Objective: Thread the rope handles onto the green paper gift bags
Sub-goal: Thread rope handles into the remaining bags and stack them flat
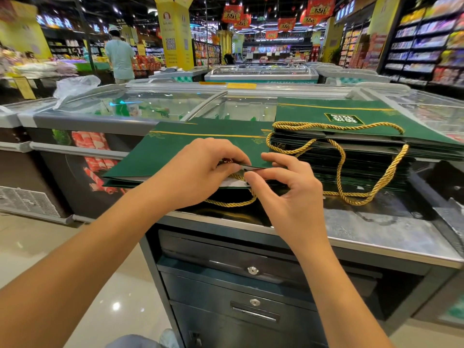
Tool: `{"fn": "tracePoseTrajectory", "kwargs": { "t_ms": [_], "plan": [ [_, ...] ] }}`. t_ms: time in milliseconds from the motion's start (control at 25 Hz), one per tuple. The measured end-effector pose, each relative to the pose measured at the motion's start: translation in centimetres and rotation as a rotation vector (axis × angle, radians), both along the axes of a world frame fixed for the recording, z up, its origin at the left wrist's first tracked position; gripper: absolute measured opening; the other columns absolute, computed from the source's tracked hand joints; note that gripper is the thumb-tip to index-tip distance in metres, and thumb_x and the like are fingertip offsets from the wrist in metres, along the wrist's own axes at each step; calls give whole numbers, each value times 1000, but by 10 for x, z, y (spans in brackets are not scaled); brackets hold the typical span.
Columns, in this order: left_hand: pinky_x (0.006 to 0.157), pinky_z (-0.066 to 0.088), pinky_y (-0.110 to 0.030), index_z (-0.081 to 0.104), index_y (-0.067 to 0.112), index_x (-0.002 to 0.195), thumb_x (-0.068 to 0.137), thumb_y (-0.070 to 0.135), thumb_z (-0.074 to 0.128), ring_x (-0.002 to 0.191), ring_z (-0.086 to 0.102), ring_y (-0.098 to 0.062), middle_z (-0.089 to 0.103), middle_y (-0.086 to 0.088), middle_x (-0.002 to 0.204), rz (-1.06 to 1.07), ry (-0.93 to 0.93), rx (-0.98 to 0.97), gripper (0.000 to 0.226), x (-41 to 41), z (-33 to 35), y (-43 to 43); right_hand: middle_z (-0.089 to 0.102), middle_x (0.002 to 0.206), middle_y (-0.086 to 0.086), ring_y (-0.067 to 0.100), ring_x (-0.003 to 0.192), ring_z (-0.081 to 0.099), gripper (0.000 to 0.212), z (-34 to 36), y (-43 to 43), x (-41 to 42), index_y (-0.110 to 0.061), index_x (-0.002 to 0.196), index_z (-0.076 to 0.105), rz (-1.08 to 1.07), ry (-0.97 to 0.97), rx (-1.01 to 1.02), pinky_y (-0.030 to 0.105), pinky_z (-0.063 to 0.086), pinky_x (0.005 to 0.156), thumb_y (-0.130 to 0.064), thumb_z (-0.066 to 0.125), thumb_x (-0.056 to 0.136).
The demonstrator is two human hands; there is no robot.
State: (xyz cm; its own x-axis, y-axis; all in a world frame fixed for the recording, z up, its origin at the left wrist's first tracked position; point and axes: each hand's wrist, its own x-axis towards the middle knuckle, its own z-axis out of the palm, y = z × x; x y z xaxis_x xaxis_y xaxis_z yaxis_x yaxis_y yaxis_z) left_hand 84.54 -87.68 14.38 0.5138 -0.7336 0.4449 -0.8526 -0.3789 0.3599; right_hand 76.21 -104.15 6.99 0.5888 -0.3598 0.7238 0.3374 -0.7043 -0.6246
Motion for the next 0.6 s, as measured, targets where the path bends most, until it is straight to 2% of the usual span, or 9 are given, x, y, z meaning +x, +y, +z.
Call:
{"fn": "tracePoseTrajectory", "kwargs": {
  "t_ms": [200,440,520,600],
  "plan": [
    [90,53,-38,76,27,112,99,15,62,98,65,-8,73,14,100,-17,9,-28,23,-2,-3,-4,67,119,-15,7,120,52,2,4,-2,-2,-27,85,82,16,40,110,2,29,94,-27,80,85],
    [93,53,-33,75,28,117,99,17,61,102,64,-4,73,14,106,17,47,-19,25,-3,-4,-4,58,122,-20,6,124,44,10,8,-7,-4,-28,78,77,77,185,83,-1,24,93,-23,76,87],
    [94,52,-30,75,31,116,99,19,61,103,63,-1,72,17,107,19,67,3,25,-3,-1,-1,58,125,-24,2,128,43,11,11,-13,-12,-30,77,77,193,229,94,6,25,99,-24,77,86],
    [93,51,-26,75,33,114,99,20,62,102,64,1,72,19,107,16,85,29,24,-3,2,3,59,127,-27,2,133,42,11,13,-20,-19,-32,75,78,345,273,100,23,29,107,-25,79,84]
  ]
}}
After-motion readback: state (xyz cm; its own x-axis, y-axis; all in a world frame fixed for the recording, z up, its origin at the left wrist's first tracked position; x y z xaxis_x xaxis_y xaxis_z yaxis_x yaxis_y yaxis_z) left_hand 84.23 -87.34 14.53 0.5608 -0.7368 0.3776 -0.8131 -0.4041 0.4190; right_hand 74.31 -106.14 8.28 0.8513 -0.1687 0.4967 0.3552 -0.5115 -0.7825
